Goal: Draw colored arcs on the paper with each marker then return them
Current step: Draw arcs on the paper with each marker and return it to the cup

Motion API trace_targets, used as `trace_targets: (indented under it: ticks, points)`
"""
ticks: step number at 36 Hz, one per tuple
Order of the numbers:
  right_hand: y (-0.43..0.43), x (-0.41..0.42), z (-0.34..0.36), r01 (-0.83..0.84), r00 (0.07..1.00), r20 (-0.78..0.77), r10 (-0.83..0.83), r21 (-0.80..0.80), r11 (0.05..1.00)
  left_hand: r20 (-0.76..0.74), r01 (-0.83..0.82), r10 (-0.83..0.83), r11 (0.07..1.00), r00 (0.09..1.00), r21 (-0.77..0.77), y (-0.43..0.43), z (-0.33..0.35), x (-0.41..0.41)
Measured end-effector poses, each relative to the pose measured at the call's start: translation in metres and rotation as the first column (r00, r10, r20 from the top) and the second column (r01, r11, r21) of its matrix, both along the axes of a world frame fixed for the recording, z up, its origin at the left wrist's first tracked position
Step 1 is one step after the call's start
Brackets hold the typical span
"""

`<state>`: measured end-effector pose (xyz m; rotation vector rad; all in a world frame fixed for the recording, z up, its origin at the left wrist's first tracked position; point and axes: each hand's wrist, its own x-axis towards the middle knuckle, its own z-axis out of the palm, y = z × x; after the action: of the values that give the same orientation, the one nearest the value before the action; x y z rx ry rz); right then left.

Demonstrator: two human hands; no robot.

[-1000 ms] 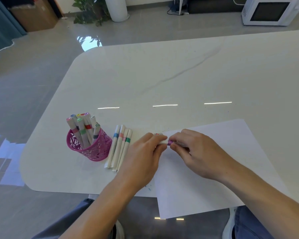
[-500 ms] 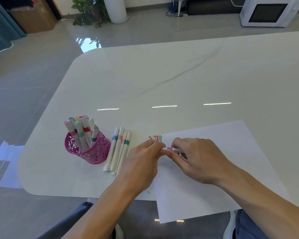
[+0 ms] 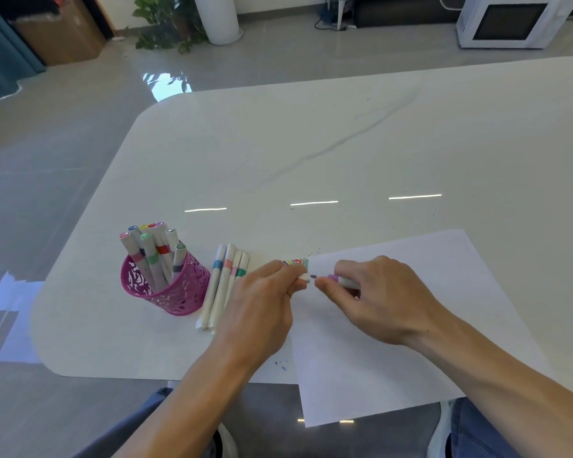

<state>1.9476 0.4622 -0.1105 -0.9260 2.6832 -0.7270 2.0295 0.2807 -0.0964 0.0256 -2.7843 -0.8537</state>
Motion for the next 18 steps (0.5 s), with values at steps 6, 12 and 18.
trace_targets:
  ticks: [6, 12, 18]
  points:
    - [0.004, -0.010, 0.004, 0.067, 0.994, 0.090, -0.066, -0.008, 0.998, -0.040, -0.064, 0.061, 0.995, 0.997, -0.077, -0.008, 0.001, -0.002]
    - [0.002, -0.012, -0.004, 0.141, 0.961, 0.251, -0.114, -0.091, 0.986, 0.050, -0.013, 0.017, 0.996, 0.999, -0.090, -0.009, -0.014, 0.001]
    - [-0.001, -0.015, -0.011, 0.209, 0.931, 0.357, -0.076, -0.350, 0.913, 0.073, 0.075, -0.066, 0.988, 0.995, -0.133, -0.006, -0.021, 0.002]
